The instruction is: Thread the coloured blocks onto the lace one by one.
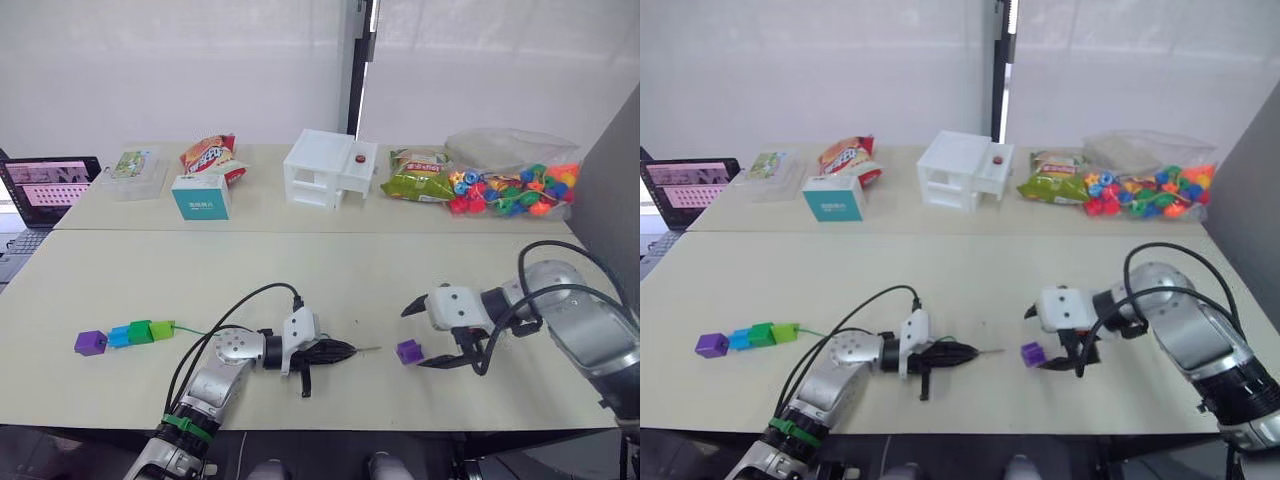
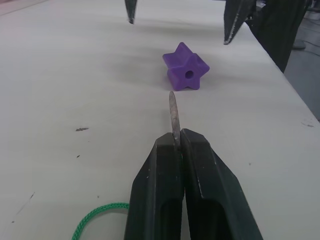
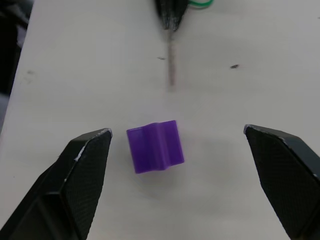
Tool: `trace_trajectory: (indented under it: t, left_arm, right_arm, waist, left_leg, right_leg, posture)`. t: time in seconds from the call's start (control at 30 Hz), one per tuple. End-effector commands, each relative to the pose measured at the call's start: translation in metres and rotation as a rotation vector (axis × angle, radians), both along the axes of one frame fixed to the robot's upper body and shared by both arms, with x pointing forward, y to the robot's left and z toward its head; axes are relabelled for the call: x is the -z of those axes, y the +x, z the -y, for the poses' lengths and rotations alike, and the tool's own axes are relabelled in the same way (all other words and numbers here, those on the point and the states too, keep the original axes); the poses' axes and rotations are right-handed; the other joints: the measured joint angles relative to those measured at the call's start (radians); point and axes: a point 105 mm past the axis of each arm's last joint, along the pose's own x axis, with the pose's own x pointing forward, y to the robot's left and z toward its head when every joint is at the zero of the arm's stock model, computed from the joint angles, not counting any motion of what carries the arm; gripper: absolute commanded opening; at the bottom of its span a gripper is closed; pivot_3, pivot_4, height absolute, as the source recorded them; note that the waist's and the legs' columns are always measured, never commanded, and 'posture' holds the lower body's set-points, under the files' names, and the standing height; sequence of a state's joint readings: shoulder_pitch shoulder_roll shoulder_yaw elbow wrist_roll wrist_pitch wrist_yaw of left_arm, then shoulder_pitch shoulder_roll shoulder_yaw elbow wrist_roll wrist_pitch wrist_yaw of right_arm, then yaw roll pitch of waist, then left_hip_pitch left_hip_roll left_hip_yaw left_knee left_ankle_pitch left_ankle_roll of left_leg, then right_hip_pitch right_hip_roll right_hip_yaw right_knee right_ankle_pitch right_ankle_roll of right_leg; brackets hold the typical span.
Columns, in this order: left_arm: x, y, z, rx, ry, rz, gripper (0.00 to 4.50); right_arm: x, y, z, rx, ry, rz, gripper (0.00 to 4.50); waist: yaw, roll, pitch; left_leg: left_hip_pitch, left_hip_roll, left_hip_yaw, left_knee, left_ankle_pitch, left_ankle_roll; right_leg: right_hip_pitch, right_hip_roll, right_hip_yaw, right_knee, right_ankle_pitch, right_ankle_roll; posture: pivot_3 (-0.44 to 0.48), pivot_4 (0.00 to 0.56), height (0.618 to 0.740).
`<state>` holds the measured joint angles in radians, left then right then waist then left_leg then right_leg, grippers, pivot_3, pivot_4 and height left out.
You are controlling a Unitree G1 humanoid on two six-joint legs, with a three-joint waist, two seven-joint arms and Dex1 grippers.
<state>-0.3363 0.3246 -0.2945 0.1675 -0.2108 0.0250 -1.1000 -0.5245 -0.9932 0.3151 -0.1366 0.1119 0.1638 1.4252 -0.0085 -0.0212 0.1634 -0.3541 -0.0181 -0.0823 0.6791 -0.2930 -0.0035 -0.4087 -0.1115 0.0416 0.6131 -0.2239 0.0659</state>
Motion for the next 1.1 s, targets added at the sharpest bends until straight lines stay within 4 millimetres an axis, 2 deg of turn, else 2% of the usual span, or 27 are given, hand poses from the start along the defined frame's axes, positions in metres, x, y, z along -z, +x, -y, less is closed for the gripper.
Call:
trace_trajectory:
  t: [0.03, 0.27, 0.37, 0.6, 0.77, 1.1]
  left_arm:
    - [-0.008, -0.001, 0.002, -0.001, -0.013, 0.031, 0.00]
    - [-0.008, -0.004, 0.007, -0.005, -0.030, 0.012, 0.00]
    - [-0.007, -0.006, 0.010, 0.002, -0.032, 0.003, 0.00]
    - [-0.002, -0.008, 0.015, 0.026, -0.023, -0.012, 0.00]
    - [-0.004, -0.006, 0.018, 0.033, -0.022, 0.001, 0.00]
    - [-0.004, -0.002, 0.023, 0.049, -0.024, 0.011, 0.00]
  right_arm:
    - [0.003, -0.001, -0.001, -0.062, -0.050, 0.014, 4.47]
    - [0.016, 0.006, -0.006, -0.080, -0.098, 0.048, 4.47]
    - [0.017, 0.010, -0.008, -0.062, -0.096, 0.069, 3.64]
    - [0.023, 0.013, -0.004, -0.010, -0.120, 0.050, 1.32]
    - [0.018, 0.011, -0.009, 0.055, -0.060, 0.008, 1.32]
    - [0.022, 0.003, -0.014, 0.116, -0.035, -0.046, 1.32]
  waist:
    - [-0.001, 0.000, 0.000]
    - [-0.004, 0.000, 0.000]
    - [-0.003, 0.000, 0.000]
    - [-0.003, 0.000, 0.000]
    - [-0.003, 0.000, 0.000]
    - [-0.002, 0.000, 0.000]
  left_leg:
    - [0.000, 0.000, 0.000, 0.000, 0.000, 0.000]
    - [0.000, 0.000, 0.000, 0.000, 0.000, 0.000]
    - [0.000, 0.000, 0.001, 0.000, 0.000, 0.000]
    - [0.000, 0.000, 0.001, 0.000, 0.000, 0.000]
    - [0.000, 0.000, 0.001, 0.000, 0.000, 0.000]
    - [0.000, 0.000, 0.001, 0.000, 0.000, 0.000]
  right_leg:
    - [0.000, 0.000, 0.000, 0.000, 0.000, 0.000]
    - [-0.001, 0.000, 0.000, 0.001, 0.000, 0.000]
    - [-0.001, 0.000, 0.000, 0.002, 0.000, 0.000]
    - [-0.001, 0.000, 0.000, 0.001, 0.000, 0.000]
    - [-0.001, 0.000, 0.000, 0.001, 0.000, 0.000]
    - [-0.001, 0.000, 0.000, 0.001, 0.000, 0.000]
  posture:
    - [0.000, 0.150, 0.740]
    - [0.000, 0.150, 0.740]
    - [0.000, 0.150, 0.740]
    - [0.000, 0.150, 0.740]
    - [0.000, 0.150, 0.740]
    - [0.000, 0.150, 0.740]
